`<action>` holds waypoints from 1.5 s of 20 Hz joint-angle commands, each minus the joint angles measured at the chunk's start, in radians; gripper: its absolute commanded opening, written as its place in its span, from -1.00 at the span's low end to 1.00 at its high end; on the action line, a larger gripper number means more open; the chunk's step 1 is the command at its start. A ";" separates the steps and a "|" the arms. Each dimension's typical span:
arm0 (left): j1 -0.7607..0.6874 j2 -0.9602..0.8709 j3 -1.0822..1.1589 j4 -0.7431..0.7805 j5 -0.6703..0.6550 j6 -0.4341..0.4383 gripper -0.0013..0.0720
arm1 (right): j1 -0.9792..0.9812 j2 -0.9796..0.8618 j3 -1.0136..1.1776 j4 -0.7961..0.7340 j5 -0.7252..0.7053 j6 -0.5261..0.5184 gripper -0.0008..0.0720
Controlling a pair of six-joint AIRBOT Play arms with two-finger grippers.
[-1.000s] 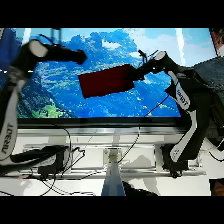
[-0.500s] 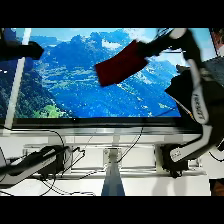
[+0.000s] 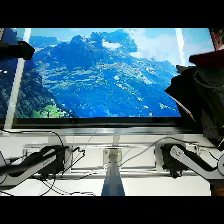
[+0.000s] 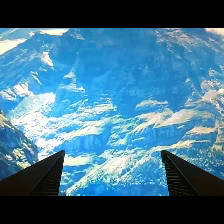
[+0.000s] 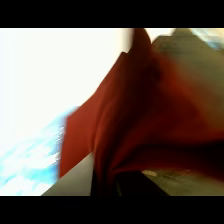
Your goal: Fold the clothes and pants, and hang the long-sleeved shirts on hangers.
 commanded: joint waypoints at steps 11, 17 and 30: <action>0.002 0.001 0.000 0.000 0.000 0.000 0.93 | -0.478 0.090 0.000 0.112 0.219 -0.098 0.91; 0.002 0.001 0.000 0.000 0.000 0.000 0.93 | -0.208 0.032 0.000 0.269 0.172 -0.119 -0.79; 0.002 0.001 0.000 0.000 0.000 0.000 0.93 | 0.794 -0.092 -0.002 0.077 0.044 -0.472 -0.95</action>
